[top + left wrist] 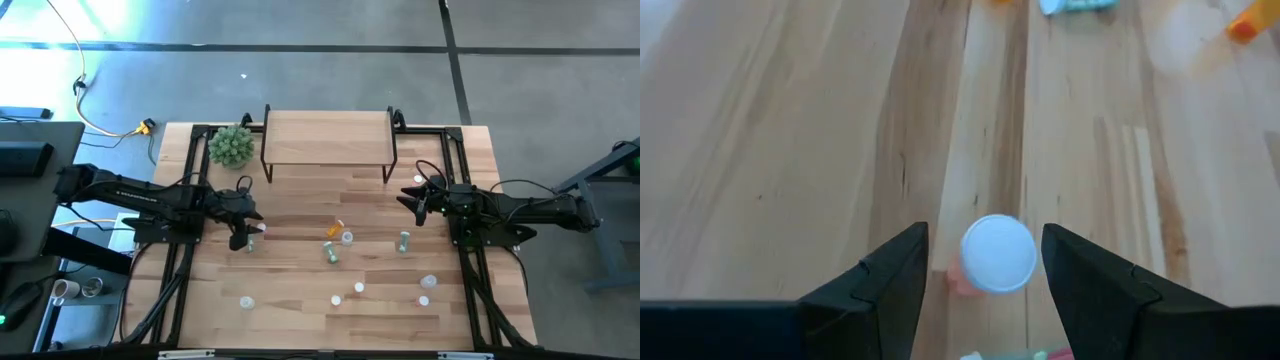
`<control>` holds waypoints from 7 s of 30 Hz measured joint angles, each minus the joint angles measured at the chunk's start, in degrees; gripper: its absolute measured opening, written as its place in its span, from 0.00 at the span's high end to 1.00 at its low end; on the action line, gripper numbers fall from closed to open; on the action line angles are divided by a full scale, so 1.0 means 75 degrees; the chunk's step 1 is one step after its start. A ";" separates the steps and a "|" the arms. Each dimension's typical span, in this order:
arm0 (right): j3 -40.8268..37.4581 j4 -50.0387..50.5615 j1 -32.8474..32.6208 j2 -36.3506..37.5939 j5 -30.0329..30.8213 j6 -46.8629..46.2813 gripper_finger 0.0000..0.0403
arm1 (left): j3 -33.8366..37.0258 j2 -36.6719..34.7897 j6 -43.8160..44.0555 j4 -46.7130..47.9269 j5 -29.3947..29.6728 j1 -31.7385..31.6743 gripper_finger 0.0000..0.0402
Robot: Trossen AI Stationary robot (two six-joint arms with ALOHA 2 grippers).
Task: Pick and place medicine bottles onto shelf by color
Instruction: Put the top left pink pill bottle on the shelf, then put the top white pill bottle on the shelf
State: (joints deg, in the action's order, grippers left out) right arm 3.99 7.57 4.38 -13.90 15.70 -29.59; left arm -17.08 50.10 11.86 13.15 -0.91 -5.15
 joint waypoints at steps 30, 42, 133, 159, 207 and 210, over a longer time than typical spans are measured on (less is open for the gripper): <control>-0.0001 0.0009 0.0001 0.0001 0.0000 0.0000 0.53 | 0.0000 0.1272 -0.0067 -0.0545 0.0236 0.0000 0.72; -0.0003 0.0012 0.0000 0.0002 -0.0002 0.0001 0.53 | 0.0003 0.1272 -0.0070 -0.1301 0.0238 0.0000 0.74; 0.0000 0.0014 0.0003 0.0002 -0.0002 -0.0001 0.53 | -0.7312 0.5378 -0.1661 0.2017 0.1207 -0.5811 0.74; 0.0000 0.0013 0.0003 0.0002 -0.0002 0.0001 0.53 | -0.7300 0.5104 -0.2041 0.1538 0.1265 -0.5811 0.57; -0.0003 0.0015 0.0000 0.0001 -0.0002 0.0001 0.53 | -0.2579 0.0662 -0.0472 -0.0040 -0.0161 -0.1408 0.57; 0.0000 0.0015 0.0000 -0.0001 -0.0002 0.0001 0.53 | -0.2365 0.0660 -0.0203 -0.0418 -0.0163 -0.0936 0.57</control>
State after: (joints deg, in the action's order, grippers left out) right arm 3.99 7.68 4.38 -13.91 15.68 -29.58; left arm -34.82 55.05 10.34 10.01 -2.13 -12.16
